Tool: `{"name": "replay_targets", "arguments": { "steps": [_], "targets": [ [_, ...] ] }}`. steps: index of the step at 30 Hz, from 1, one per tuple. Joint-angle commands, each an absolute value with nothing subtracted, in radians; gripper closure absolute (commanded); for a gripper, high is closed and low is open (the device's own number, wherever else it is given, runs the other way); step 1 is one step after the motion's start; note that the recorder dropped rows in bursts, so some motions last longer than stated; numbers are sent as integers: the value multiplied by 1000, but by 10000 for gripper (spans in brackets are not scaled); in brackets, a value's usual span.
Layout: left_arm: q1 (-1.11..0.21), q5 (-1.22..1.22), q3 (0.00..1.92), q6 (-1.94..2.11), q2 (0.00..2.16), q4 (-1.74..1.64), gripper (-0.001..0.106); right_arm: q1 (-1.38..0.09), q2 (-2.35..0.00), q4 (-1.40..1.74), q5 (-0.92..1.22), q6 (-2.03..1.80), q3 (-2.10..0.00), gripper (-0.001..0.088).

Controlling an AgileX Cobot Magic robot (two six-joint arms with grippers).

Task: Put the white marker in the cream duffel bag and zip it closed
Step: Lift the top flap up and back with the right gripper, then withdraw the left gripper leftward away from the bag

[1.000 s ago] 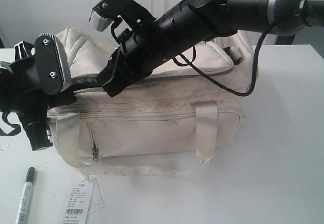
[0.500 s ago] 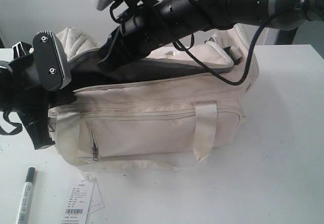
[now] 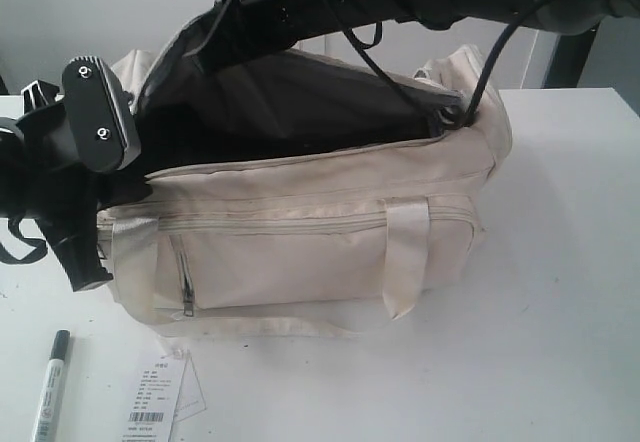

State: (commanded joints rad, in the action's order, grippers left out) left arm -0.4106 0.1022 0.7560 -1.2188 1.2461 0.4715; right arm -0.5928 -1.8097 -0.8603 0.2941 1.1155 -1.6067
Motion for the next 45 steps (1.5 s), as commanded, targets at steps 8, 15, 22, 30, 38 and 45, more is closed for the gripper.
{"name": "replay_targets", "arguments": {
  "steps": [8,15,22,30,38,45],
  "targets": [
    [-411,103,756,-1205,1246,471,1053,-593,-1786,-860,143,1116,-1607,868],
    [-411,103,756,-1203,1246,471,1053,-593,-1777,-860,59,1118,-1607,868],
    [-411,103,756,-1203,1246,471,1053,-593,-1777,-860,-27,1118,-1607,868],
    [-411,103,756,-1203,1246,471,1053,-593,-1777,-860,-62,1118,-1605,868],
    [-411,107,756,-1158,1244,471,883,-593,-1777,-860,-62,1118,-1605,868],
    [-411,136,756,-1040,1244,471,318,-593,-1777,-860,-62,1118,-1605,868]
  ]
}}
